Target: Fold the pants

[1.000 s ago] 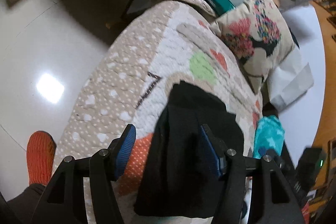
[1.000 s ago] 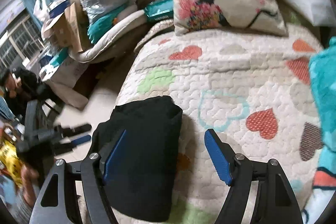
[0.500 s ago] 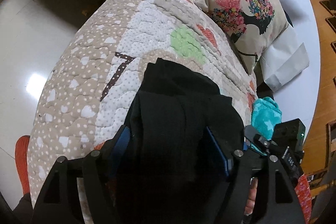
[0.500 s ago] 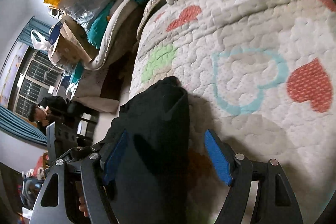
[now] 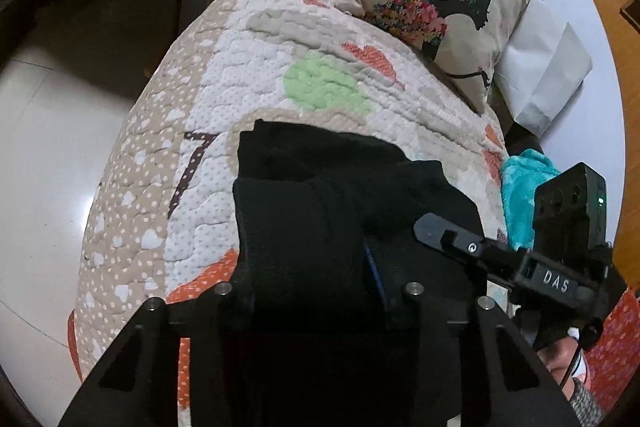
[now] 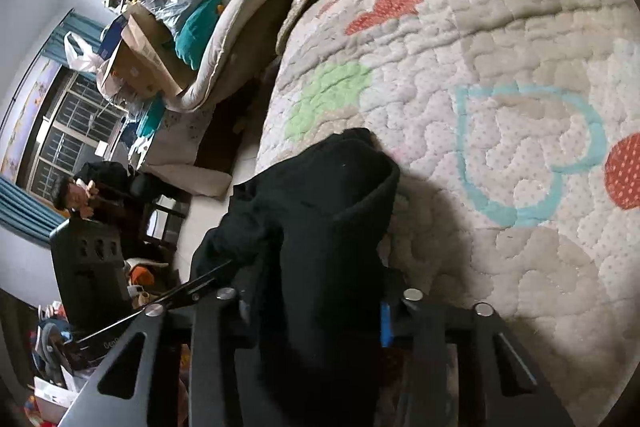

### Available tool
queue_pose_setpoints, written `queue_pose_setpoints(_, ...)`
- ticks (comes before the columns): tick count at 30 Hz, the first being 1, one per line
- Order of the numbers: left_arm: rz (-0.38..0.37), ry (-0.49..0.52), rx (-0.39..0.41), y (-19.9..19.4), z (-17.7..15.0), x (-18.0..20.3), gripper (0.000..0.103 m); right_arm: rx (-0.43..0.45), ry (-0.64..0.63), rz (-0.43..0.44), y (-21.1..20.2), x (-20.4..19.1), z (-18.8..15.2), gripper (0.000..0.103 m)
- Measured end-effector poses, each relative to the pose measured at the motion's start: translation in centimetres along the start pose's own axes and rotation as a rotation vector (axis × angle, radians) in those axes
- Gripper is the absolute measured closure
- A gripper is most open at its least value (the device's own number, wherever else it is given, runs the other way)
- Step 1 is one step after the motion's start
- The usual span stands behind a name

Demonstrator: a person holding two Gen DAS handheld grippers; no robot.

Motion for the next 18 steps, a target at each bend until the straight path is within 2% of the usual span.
queue_pose_setpoints(3,-0.039,-0.013,0.014,0.2,1.3,1.5,0.072,0.014,-0.034,-0.033,-1.0,-0.2,0.7,0.066)
queue_pose_setpoints(5,-0.077,-0.013,0.028,0.6,2.9,3.1,0.073,0.030,-0.043,-0.042,-1.9,-0.1,1.8,0.070)
queue_pose_setpoints(10,-0.087,0.026,0.058,1.9,6.3,5.7,0.073,0.081,-0.079,-0.087,-3.7,0.2,5.1,0.071)
queue_pose_setpoints(18,-0.098,-0.037,0.026,6.2,9.4,3.7,0.073,0.109,-0.064,-0.156,-3.3,3.9,9.3,0.072)
Point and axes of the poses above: each gripper's, at about its wrist camera, not at the fingertips, and y roughly the way its jaws point, x to its right, z to its top, the point moved 10 cm from there along y, roughly the way its jaws point, and after that the axes turned 10 degrees about -z, right-handed, at the moved point
